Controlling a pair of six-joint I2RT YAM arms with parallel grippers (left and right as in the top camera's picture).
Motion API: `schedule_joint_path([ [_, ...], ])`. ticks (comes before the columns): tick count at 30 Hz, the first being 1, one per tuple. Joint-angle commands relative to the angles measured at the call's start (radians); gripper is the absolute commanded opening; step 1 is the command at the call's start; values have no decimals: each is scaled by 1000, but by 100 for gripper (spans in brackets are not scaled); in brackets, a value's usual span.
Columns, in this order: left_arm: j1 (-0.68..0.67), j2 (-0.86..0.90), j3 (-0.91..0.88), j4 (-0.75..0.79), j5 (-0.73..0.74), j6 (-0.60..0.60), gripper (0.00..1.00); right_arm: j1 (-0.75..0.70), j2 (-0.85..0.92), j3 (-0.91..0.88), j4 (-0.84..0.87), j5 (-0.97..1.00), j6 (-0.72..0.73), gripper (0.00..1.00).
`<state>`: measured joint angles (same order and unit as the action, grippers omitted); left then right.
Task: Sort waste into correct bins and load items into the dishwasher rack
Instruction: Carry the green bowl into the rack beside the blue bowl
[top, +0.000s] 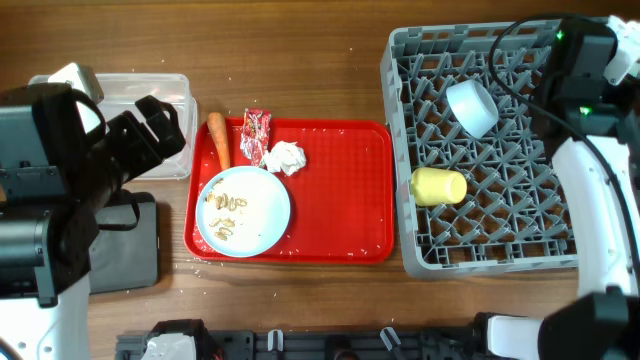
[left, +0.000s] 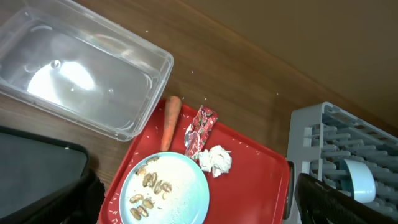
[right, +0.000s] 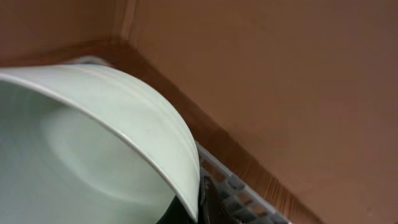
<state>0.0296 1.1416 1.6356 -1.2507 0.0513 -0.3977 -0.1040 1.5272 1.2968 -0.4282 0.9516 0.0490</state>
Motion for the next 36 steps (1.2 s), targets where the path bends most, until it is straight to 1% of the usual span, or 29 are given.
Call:
schedule_joint_path([
  [1, 8, 3, 1, 4, 0, 1, 100, -5, 113, 8, 39, 42, -156, 4],
  [4, 8, 3, 1, 4, 0, 1, 100, -5, 201, 8, 65, 188, -158, 4],
  [6, 8, 3, 1, 4, 0, 1, 100, -4, 239, 8, 61, 212, -158, 4],
  [8, 8, 3, 1, 4, 0, 1, 100, 3, 259, 6, 52, 205, -154, 4],
  [11, 8, 3, 1, 4, 0, 1, 100, 54, 267, 5, 49, 165, -153, 4],
  [13, 8, 3, 1, 4, 0, 1, 100, 99, 267, 4, 46, 165, -150, 4],
  [15, 8, 3, 1, 4, 0, 1, 100, 114, 267, 3, 43, 167, -150, 4],
  [19, 8, 3, 1, 4, 0, 1, 100, 74, 267, 3, 79, 222, -143, 4],
  [22, 8, 3, 1, 4, 0, 1, 100, 25, 267, 3, 76, 158, -143, 5],
  [25, 8, 3, 1, 4, 0, 1, 100, -6, 269, 3, 78, 138, -125, 4],
  [33, 8, 3, 1, 4, 0, 1, 100, 24, 343, 3, 23, 124, -90, 4],
  [36, 8, 3, 1, 4, 0, 1, 100, 51, 338, 4, -7, 123, -64, 9],
])
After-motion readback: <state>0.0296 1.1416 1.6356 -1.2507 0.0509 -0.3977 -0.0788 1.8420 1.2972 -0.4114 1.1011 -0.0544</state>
